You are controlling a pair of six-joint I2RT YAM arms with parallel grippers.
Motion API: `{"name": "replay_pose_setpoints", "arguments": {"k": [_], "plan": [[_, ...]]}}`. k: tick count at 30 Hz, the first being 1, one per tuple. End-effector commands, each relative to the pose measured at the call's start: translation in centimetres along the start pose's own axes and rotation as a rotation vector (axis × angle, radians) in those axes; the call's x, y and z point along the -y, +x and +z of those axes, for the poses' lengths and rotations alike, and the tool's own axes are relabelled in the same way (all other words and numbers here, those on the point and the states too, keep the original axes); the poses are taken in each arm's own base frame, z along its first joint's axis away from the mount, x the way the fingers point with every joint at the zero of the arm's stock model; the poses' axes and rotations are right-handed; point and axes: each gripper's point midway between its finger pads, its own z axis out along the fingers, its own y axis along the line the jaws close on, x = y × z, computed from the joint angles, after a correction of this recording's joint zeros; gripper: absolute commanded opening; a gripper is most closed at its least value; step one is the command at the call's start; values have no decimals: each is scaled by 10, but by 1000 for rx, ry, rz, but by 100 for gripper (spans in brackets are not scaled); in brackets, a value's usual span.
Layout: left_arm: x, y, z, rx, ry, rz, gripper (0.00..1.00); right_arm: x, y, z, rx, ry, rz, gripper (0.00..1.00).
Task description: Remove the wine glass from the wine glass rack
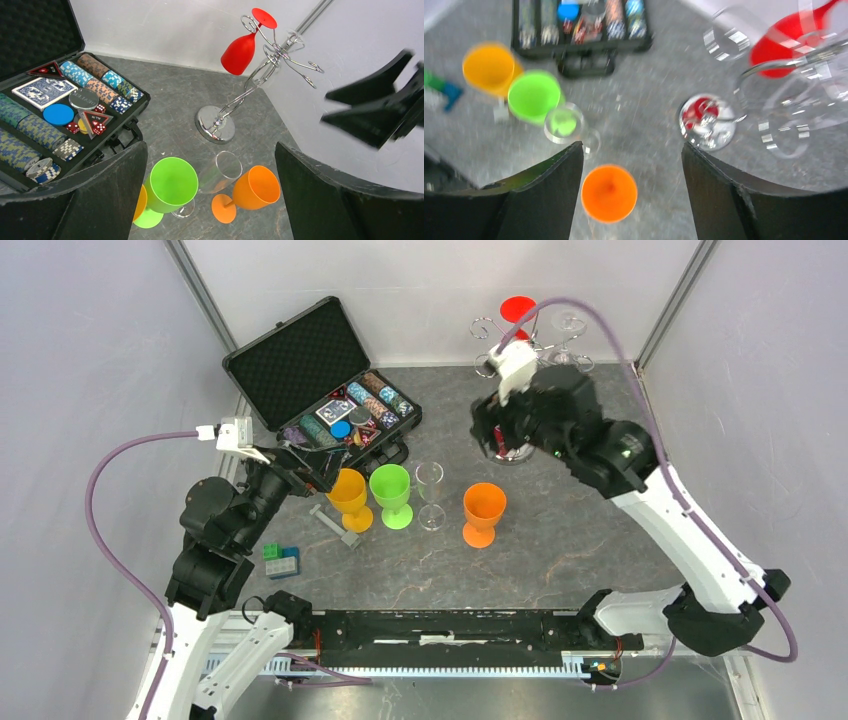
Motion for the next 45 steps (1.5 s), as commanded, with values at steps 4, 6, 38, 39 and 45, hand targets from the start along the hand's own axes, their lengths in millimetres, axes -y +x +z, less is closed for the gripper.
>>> {"name": "replay_pose_setpoints", "arguments": {"k": [4, 6, 38, 39, 45], "plan": [[5, -12, 1, 38, 20, 39, 100, 83, -113, -42, 399, 207, 227, 82], [4, -12, 2, 37, 17, 40, 100, 111, -125, -45, 437, 251, 287, 84], [-3, 4, 17, -48, -6, 75, 100, 317, -41, 33, 490, 338, 868, 51], [-3, 4, 17, -50, -6, 75, 100, 319, -39, 35, 490, 340, 867, 52], [-3, 5, 19, -54, -9, 77, 100, 318, -40, 53, 512, 268, 871, 50]]}}
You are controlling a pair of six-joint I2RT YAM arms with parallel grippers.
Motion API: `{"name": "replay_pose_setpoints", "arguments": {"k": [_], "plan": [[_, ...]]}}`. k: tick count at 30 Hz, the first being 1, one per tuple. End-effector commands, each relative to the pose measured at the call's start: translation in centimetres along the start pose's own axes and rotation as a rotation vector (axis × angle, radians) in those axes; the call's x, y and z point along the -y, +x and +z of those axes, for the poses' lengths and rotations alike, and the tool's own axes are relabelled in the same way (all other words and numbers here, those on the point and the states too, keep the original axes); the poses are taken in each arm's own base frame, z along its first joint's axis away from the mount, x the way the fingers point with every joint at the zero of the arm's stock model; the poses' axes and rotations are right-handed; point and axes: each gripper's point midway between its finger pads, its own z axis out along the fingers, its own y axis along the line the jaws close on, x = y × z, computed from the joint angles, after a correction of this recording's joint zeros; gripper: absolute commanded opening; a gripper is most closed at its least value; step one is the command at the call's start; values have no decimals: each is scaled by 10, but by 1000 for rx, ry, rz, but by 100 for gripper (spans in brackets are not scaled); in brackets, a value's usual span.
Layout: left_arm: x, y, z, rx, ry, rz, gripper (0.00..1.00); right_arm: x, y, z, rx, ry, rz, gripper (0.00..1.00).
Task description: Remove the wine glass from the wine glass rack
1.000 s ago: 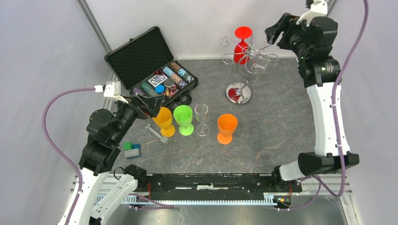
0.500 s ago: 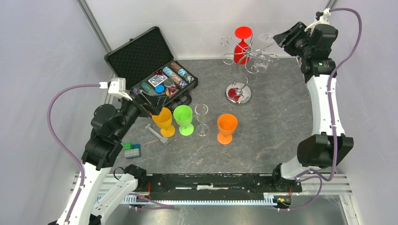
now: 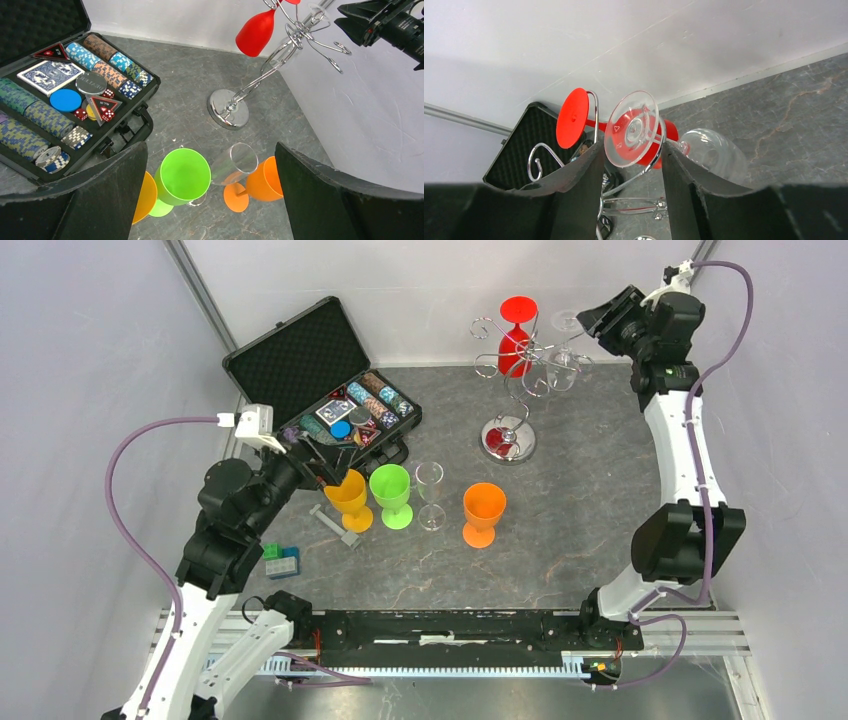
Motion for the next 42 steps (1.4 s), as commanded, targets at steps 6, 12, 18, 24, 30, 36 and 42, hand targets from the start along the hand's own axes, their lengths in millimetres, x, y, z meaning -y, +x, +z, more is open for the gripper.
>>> {"name": "replay_pose_setpoints", "arguments": {"k": [6, 12, 18, 24, 30, 36, 42], "plan": [[2, -18, -3, 34, -8, 63, 100, -14, -10, 19, 49, -112, 12, 44], [1, -20, -5, 43, -15, 72, 99, -19, 1, 23, 16, -170, 86, 42], [0, -19, -7, 44, -16, 77, 100, -21, 6, 25, -13, -177, 181, 39], [-3, -20, -9, 53, -33, 77, 100, -21, 7, 21, -27, -148, 245, 36], [-6, -19, -8, 53, -44, 76, 100, -20, 4, 18, -23, -120, 289, 31], [-7, -17, -8, 51, -48, 75, 100, -11, 11, 28, -41, -78, 323, 31], [-8, -16, -8, 48, -50, 76, 100, -3, 20, 34, -66, -43, 345, 29]]}}
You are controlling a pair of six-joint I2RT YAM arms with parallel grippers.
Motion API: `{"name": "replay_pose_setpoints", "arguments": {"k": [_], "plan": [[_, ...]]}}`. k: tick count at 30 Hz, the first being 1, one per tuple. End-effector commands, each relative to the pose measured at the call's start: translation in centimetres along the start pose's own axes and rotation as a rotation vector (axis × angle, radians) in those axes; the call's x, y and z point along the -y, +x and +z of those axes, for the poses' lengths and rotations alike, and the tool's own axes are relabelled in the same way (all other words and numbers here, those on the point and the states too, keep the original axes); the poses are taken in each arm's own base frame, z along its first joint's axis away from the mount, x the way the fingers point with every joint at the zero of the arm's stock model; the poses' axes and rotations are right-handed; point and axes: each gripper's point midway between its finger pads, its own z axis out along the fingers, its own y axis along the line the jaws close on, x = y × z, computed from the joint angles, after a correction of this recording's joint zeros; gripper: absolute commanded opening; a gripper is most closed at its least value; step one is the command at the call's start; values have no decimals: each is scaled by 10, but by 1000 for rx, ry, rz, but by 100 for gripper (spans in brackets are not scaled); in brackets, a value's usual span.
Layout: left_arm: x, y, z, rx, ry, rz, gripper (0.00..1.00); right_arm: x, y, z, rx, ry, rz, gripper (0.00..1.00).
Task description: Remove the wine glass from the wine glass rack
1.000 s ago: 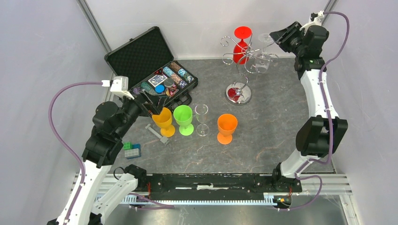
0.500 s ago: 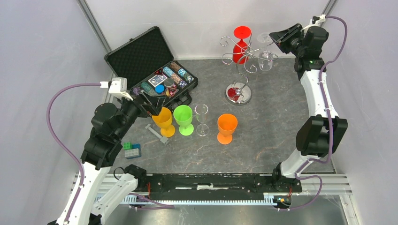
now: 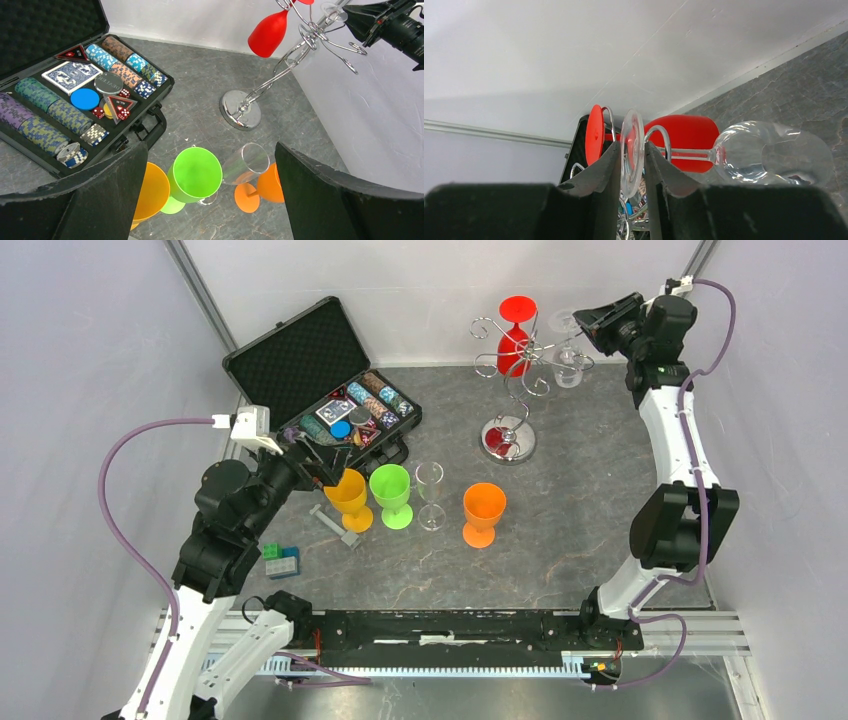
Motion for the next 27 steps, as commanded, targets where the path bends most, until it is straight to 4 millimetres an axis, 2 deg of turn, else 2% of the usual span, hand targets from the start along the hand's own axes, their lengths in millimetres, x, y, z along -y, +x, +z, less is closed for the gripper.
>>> {"name": "replay_pose_setpoints", "arguments": {"k": [1, 5, 9, 10, 13, 20, 27], "plan": [[0, -13, -3, 44, -2, 43, 100, 2, 9, 7, -31, 24, 29, 28], [0, -12, -4, 45, -3, 43, 100, 8, 11, 9, -36, 42, 42, 21], [-1, -12, -4, 44, -5, 43, 100, 9, 9, 8, -24, 50, 39, 2], [0, -12, -4, 43, -3, 43, 100, 7, 8, 8, -19, 45, 35, 0], [-1, -12, -4, 42, -6, 40, 100, -1, 2, 4, 13, 22, 31, 0], [-1, -12, -5, 43, -8, 39, 100, -32, -17, -15, 116, -82, 46, 0], [-1, -10, -7, 42, -5, 35, 100, -38, -24, -27, 182, -120, 61, 0]]}}
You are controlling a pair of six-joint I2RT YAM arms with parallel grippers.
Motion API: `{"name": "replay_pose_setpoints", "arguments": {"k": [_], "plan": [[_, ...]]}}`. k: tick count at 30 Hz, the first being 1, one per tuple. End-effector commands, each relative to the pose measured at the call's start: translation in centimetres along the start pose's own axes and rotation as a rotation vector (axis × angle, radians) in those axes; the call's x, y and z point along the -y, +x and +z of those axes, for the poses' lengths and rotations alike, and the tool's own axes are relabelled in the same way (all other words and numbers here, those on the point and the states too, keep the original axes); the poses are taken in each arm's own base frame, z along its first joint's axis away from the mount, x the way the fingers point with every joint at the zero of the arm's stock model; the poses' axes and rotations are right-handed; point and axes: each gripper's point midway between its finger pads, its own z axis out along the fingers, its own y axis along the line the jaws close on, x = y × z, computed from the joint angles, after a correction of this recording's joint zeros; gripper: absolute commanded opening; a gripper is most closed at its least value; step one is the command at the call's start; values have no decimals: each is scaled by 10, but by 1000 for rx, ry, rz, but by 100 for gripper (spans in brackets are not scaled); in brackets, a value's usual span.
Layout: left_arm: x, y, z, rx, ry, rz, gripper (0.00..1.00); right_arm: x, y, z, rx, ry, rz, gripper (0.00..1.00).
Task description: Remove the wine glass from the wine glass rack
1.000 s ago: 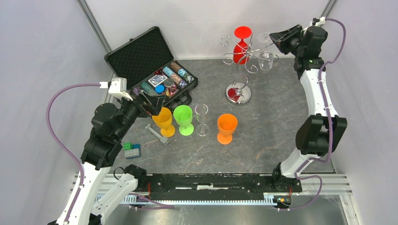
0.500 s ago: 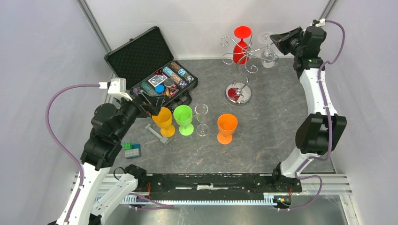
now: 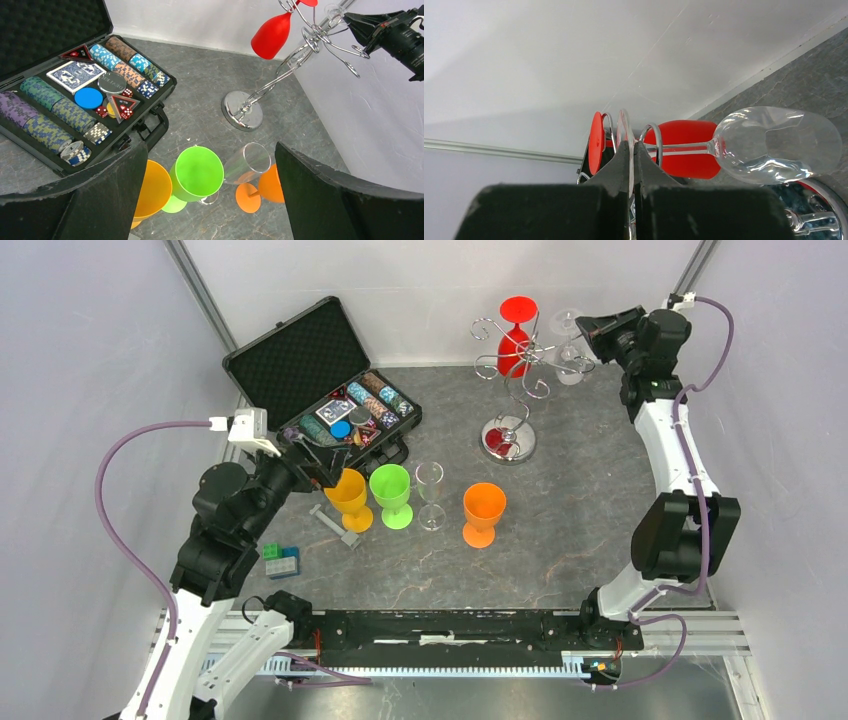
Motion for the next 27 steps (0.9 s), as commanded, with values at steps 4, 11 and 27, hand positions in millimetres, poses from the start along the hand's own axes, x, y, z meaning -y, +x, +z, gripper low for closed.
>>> {"name": "replay_pose_setpoints", "arguments": {"k": [4, 11, 27], "plan": [[1, -10, -5, 41, 5, 36, 100, -51, -29, -26, 128, -134, -19, 0], [1, -10, -4, 40, 5, 35, 100, -48, -38, -35, 180, -103, -20, 0], [2, -12, -6, 45, 11, 35, 100, -43, -50, -33, 226, -72, -27, 0]]}}
